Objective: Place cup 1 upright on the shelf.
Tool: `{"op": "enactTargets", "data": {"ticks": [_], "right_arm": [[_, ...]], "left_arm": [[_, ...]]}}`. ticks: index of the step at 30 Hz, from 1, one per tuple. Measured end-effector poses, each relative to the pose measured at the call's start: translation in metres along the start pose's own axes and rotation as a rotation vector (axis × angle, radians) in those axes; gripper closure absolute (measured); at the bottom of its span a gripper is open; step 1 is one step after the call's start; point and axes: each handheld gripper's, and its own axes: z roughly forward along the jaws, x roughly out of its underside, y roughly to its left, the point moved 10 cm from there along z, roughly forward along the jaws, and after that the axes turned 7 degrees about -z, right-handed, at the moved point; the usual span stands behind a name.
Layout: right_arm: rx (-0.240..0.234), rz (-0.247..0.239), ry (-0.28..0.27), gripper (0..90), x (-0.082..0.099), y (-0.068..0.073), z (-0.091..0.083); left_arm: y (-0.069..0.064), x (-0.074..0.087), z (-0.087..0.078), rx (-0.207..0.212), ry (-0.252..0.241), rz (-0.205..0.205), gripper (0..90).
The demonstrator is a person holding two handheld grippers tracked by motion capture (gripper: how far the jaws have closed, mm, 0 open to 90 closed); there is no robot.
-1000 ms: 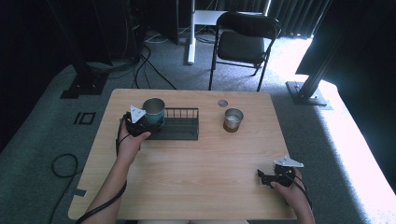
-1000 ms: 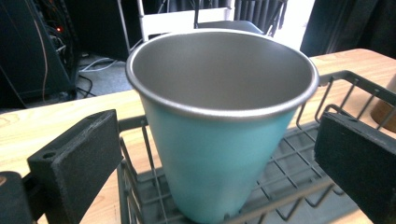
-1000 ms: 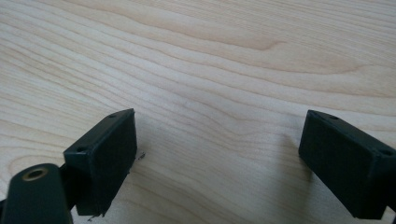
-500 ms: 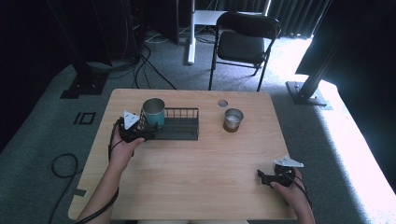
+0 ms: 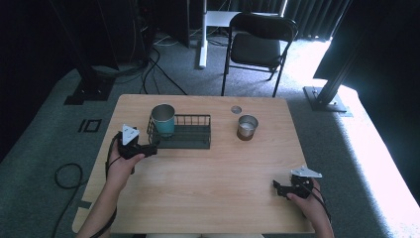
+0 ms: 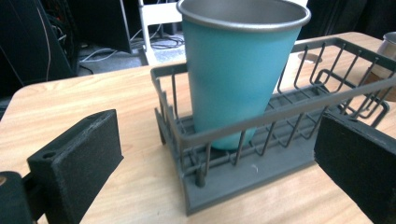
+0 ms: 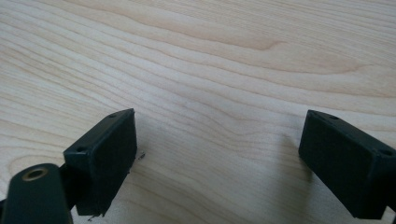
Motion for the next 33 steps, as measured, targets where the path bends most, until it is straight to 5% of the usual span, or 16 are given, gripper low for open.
{"op": "enactTargets", "data": {"ticks": [17,22,33], "right_arm": [[0.0,0.0,0.0,11.0,0.0,0.0,0.0],[0.0,0.0,0.0,11.0,0.0,0.0,0.0],[0.0,0.0,-0.001,11.0,0.0,0.0,0.0]], "left_arm": [[0.017,0.035,-0.022,-0.003,0.058,-0.016,1.8],[0.024,0.061,-0.028,-0.002,0.123,-0.015,1.8],[0.036,0.084,-0.039,-0.02,0.162,-0.044,1.8]]}}
